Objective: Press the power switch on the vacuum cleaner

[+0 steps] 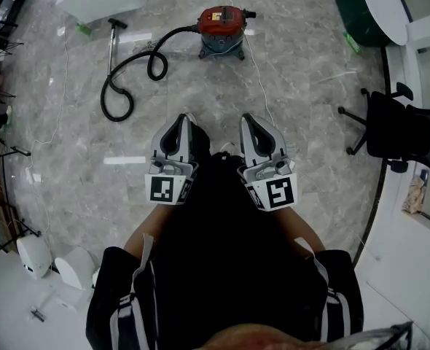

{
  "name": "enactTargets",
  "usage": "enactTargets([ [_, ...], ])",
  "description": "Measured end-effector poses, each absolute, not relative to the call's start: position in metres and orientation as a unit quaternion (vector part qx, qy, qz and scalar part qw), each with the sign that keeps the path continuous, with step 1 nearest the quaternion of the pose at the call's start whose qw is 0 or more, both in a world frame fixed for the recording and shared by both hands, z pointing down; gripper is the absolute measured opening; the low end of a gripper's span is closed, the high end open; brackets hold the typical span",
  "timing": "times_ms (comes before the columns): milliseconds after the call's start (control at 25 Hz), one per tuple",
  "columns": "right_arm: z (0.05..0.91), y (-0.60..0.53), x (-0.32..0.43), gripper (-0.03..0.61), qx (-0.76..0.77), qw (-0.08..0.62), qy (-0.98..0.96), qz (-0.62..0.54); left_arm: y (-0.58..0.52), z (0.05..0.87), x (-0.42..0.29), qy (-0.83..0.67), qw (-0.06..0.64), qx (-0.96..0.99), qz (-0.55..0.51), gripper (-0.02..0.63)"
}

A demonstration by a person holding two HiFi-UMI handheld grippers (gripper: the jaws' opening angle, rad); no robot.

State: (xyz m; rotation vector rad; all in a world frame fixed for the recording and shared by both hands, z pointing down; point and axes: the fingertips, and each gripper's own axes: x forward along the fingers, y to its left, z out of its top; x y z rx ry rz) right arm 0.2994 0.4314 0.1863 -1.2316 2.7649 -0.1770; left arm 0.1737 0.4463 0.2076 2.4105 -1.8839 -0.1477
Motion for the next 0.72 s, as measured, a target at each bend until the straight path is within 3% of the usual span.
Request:
enactTargets([
  [720, 0.199, 0.37, 0.322, 0.015, -0.469, 0.027, 0.881, -0.052, 0.364, 0.231, 0.199, -0.545, 0.078, 0.833, -0.057, 0.018],
])
